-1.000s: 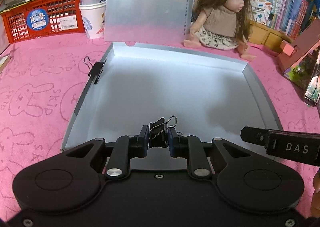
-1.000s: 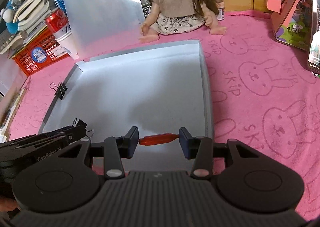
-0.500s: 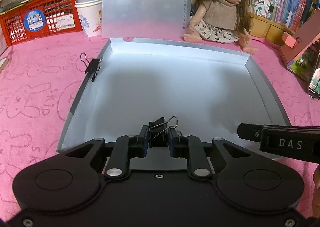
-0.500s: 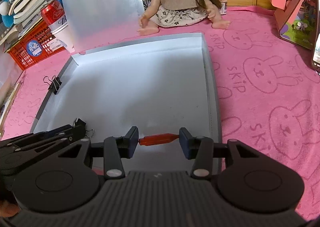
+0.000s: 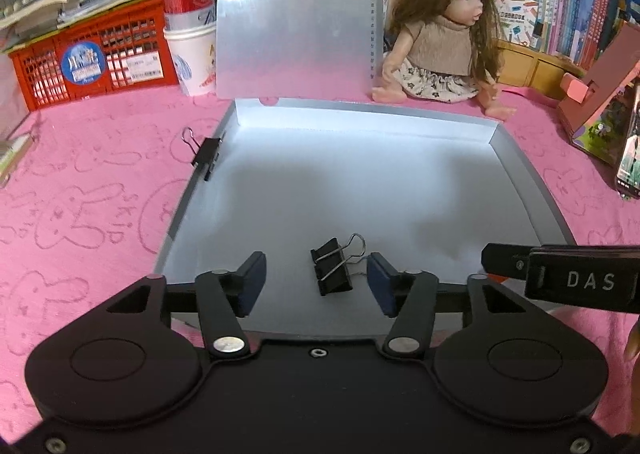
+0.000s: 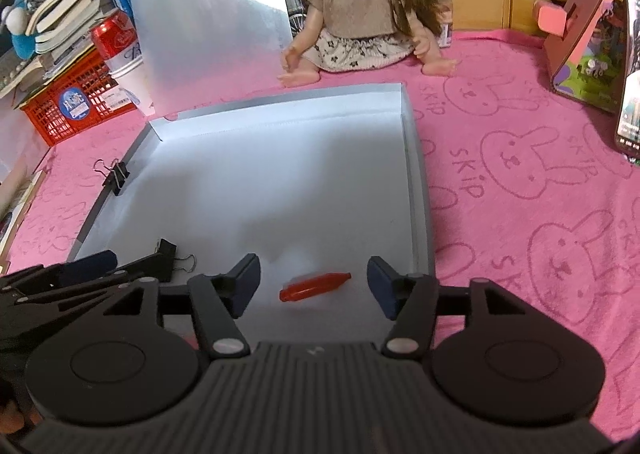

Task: Organize rigid objects
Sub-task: 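Open both tools to release the items and lift them out of the box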

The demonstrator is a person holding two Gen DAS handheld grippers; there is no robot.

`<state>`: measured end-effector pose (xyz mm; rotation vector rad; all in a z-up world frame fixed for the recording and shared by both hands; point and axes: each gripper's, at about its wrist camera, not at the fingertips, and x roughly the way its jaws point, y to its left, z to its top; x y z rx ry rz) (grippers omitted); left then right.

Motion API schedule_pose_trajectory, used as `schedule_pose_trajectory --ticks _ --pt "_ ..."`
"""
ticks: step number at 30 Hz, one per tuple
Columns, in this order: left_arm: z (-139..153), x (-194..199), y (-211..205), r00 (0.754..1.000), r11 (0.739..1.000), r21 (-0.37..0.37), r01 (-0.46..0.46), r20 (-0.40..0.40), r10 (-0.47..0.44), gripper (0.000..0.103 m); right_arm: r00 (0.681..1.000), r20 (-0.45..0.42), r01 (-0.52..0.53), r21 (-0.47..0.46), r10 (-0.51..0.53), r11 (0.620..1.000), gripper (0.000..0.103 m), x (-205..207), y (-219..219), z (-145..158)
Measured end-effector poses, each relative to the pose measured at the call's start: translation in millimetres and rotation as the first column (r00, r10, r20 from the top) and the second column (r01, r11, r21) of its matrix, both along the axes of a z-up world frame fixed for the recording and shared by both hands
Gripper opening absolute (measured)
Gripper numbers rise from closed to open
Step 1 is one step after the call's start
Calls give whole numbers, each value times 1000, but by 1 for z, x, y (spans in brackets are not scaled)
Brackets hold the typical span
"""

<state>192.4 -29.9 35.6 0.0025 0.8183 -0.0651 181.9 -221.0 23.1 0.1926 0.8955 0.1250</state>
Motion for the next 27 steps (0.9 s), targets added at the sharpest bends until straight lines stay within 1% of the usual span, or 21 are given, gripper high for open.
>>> schedule_pose_trajectory --ticks 8,15,20,27 --pt "11 -25 1 998 999 42 29 48 -31 68 999 50 -18 -6 18 1000 83 -19 -3 11" --pt "22 -52 4 994 998 44 51 96 -55 75 996 79 -35 13 34 999 86 -38 -7 16" --pt "24 -69 6 992 997 33 70 100 -73 76 993 103 -52 12 51 999 86 -53 -7 17" --pt "25 -92 9 991 997 -2 83 110 -82 77 986 150 -72 17 69 997 88 -77 -9 22"
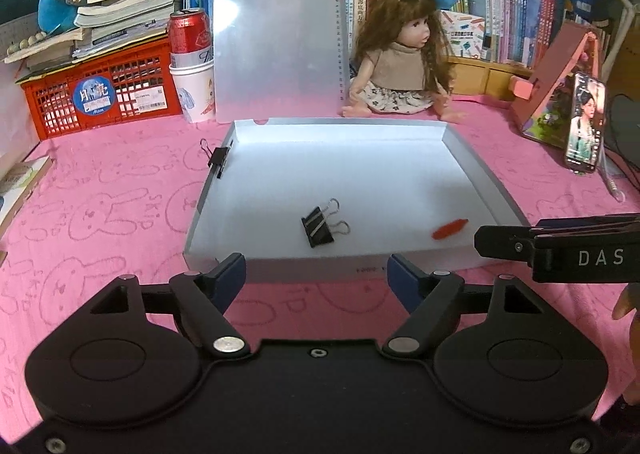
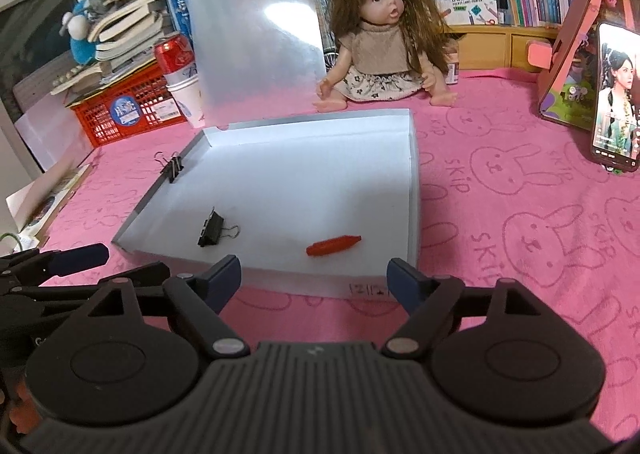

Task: Organize rigid objects
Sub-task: 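Open both tools to release the items and lift them out of the box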

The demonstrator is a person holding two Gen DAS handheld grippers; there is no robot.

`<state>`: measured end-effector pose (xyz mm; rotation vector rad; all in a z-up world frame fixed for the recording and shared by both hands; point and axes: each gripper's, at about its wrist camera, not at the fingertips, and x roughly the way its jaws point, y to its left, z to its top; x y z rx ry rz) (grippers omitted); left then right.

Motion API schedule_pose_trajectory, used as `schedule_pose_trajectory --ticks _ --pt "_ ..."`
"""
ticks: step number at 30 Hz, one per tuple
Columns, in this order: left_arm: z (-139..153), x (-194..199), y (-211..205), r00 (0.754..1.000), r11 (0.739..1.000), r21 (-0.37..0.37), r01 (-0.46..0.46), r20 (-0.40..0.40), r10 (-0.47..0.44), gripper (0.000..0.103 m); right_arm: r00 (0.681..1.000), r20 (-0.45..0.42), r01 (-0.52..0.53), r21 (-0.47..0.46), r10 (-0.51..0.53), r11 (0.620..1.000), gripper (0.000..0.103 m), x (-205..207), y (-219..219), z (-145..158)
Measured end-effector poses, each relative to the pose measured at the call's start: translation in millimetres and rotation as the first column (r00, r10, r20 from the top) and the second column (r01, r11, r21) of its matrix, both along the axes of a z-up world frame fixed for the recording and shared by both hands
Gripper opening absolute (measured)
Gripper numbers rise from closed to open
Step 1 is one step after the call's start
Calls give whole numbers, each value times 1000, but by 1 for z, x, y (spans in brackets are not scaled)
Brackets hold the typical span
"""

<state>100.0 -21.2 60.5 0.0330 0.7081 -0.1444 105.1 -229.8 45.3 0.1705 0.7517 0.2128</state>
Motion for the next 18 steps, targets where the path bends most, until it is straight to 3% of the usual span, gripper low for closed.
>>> schedule_pose_trajectory --ticks 18 --pt "-9 -48 8 999 1000 -17 -4 37 5 78 983 176 -40 -52 49 998 95 -55 1 -1"
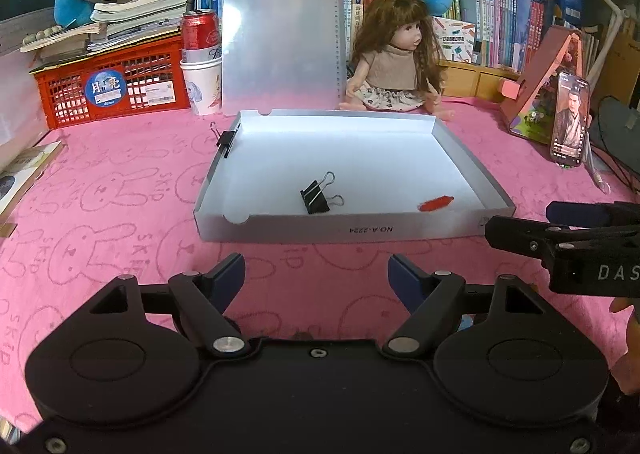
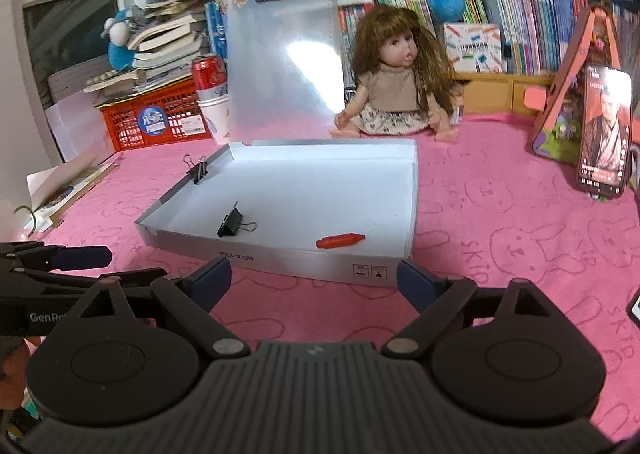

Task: Organize rigid objects
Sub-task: 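Open both tools to release the items and lift them out of the box, then move both tools back down toward the two black round pucks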

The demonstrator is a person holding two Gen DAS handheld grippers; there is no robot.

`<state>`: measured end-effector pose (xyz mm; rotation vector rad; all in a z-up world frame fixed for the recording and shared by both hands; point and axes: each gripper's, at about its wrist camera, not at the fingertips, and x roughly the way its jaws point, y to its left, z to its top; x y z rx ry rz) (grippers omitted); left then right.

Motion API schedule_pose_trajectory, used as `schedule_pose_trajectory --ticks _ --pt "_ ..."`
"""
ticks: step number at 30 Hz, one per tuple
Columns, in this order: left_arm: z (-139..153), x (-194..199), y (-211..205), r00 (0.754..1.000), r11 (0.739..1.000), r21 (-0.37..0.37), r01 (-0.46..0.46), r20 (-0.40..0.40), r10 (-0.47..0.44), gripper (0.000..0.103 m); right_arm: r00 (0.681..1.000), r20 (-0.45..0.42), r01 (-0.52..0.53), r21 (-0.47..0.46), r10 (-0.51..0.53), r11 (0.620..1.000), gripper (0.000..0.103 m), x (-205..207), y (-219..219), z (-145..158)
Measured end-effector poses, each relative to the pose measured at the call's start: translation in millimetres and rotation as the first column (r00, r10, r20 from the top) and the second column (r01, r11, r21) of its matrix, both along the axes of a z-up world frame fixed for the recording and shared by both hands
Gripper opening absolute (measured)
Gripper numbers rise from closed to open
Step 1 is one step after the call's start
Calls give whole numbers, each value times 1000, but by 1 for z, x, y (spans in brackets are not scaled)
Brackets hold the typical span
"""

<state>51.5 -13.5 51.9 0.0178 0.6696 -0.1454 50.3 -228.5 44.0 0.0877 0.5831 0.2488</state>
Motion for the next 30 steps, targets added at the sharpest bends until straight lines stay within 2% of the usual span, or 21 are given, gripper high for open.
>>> schedule_pose_trajectory --ticks 8,18,30 --pt "-7 -13 2 1000 1000 10 0 12 0 78 999 39 -34 -44 35 998 99 -17 10 -7" --pt "-14 -23 5 1000 1000 20 -5 26 5 79 998 50 -46 -49 49 998 100 -28 13 -17" --pt "-22 -31 17 1000 1000 1 -19 7 19 79 997 63 -40 -77 45 996 101 -39 13 -27"
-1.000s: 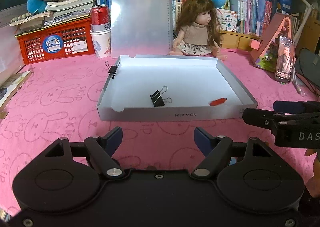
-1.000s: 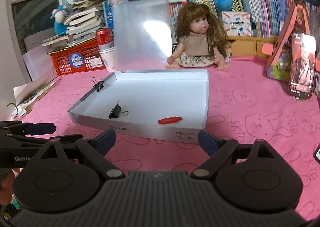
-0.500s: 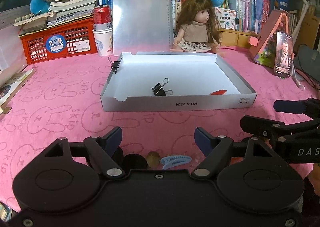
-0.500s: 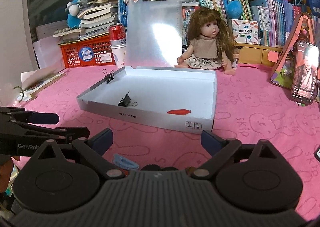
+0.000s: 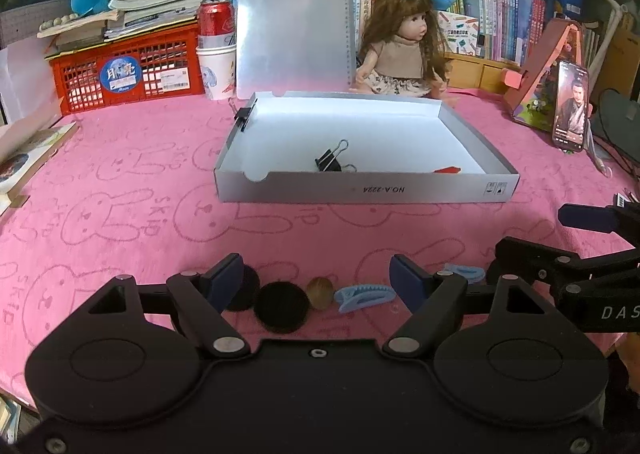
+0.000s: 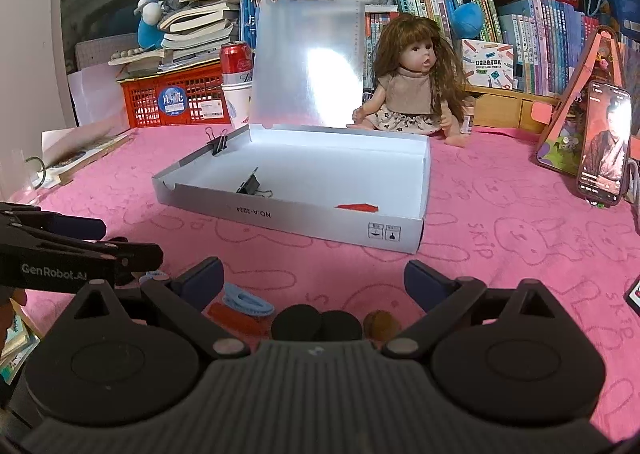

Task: Organize rigid objects
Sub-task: 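Move both tools back down toward the two black round pucks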

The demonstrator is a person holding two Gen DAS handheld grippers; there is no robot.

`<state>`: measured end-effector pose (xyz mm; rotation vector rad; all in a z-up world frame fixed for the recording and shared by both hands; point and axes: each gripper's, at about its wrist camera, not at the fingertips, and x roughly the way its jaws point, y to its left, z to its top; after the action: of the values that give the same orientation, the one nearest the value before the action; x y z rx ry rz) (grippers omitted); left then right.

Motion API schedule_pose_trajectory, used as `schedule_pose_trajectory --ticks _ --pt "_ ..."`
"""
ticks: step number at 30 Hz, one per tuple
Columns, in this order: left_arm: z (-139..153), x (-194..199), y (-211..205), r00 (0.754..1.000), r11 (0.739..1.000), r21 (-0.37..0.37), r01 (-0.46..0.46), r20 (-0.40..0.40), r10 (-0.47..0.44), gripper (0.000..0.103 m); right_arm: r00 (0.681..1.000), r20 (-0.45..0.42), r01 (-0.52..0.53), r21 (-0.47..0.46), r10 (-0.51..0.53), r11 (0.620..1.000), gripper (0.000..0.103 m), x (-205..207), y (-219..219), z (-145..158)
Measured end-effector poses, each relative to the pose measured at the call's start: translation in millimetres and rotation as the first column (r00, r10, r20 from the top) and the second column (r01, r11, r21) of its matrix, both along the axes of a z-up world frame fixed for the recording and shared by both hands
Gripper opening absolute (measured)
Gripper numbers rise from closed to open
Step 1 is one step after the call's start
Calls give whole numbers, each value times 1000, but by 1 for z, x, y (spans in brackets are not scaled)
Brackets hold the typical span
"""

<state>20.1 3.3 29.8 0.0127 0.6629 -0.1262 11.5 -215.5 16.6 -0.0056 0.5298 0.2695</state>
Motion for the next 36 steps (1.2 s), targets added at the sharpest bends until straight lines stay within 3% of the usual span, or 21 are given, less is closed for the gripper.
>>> schedule_pose_trajectory --ticks 7,15,24,28,33,36 --pt "-4 -8 11 1000 1000 -5 -21 -4 21 79 1000 3 20 7 -20 1000 101 -6 -7 -7" --pt "-10 -13 23 999 999 -5 -49 -12 49 79 995 71 66 -7 -65 998 101 -19 -16 -12" --pt "-15 -17 33 998 998 -32 -57 -15 56 75 996 50 68 14 -68 998 96 -27 -17 -23" --pt "-17 -20 34 999 998 -43 -47 -16 46 70 997 37 66 11 -66 998 82 -28 -16 -27" --pt "-16 -24 34 999 998 -39 -48 4 48 51 996 52 74 -10 -73 997 63 -32 -16 -29" --pt "-13 -28 32 999 999 -40 -29 20 29 45 995 66 76 -8 -75 997 52 -35 -16 -28"
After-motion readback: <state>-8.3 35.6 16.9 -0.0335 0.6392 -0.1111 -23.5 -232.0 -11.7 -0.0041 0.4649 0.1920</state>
